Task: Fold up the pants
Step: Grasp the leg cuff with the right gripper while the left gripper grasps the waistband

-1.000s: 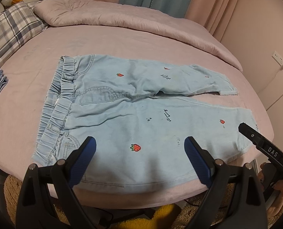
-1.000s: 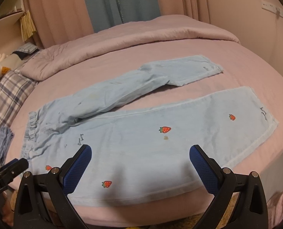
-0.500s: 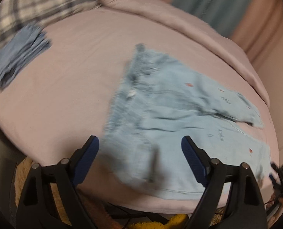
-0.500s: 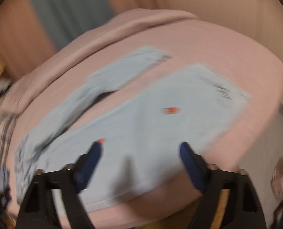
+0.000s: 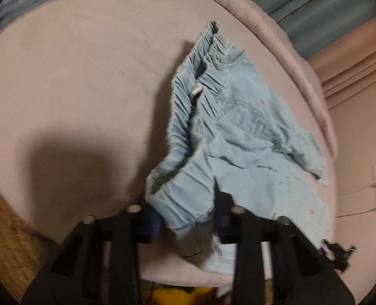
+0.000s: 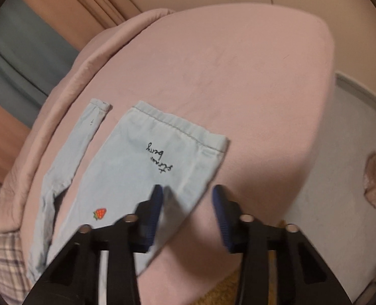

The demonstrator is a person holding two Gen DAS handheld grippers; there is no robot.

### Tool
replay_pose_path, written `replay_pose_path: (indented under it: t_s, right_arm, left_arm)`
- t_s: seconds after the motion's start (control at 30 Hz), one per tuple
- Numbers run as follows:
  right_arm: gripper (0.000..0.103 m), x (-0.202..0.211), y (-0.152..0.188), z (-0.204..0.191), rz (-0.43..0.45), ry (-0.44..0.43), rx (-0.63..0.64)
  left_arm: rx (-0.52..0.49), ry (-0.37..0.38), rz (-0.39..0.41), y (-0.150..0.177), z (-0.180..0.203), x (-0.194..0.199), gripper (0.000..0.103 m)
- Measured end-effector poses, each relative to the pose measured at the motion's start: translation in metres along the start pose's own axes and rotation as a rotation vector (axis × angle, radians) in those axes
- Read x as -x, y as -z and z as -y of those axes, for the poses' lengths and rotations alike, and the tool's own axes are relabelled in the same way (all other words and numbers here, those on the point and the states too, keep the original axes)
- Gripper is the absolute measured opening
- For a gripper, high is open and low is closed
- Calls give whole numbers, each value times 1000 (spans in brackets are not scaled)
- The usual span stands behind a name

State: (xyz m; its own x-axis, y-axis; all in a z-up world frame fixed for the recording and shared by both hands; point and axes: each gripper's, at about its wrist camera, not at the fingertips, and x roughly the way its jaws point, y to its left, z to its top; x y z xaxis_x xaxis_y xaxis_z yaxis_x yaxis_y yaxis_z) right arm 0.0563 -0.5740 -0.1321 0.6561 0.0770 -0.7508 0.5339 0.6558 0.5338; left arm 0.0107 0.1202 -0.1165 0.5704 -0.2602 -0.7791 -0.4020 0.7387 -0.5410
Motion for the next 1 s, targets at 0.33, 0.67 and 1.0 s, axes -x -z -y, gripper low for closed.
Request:
replay_pose_path:
  t_s: [0.33, 0.67, 1.0]
  right_arm:
    - [7, 43, -36, -89, 148, -130, 236]
    - [7, 7, 6, -21, 4, 17, 113]
    - [6, 52, -29, -91, 129, -155, 262]
  left_arm:
    - [-63, -56, 185, -17, 18, 54, 25]
    - [-17, -139, 41, 2, -18, 23, 26]
    - [-40, -187, 59, 4, -15, 28, 26]
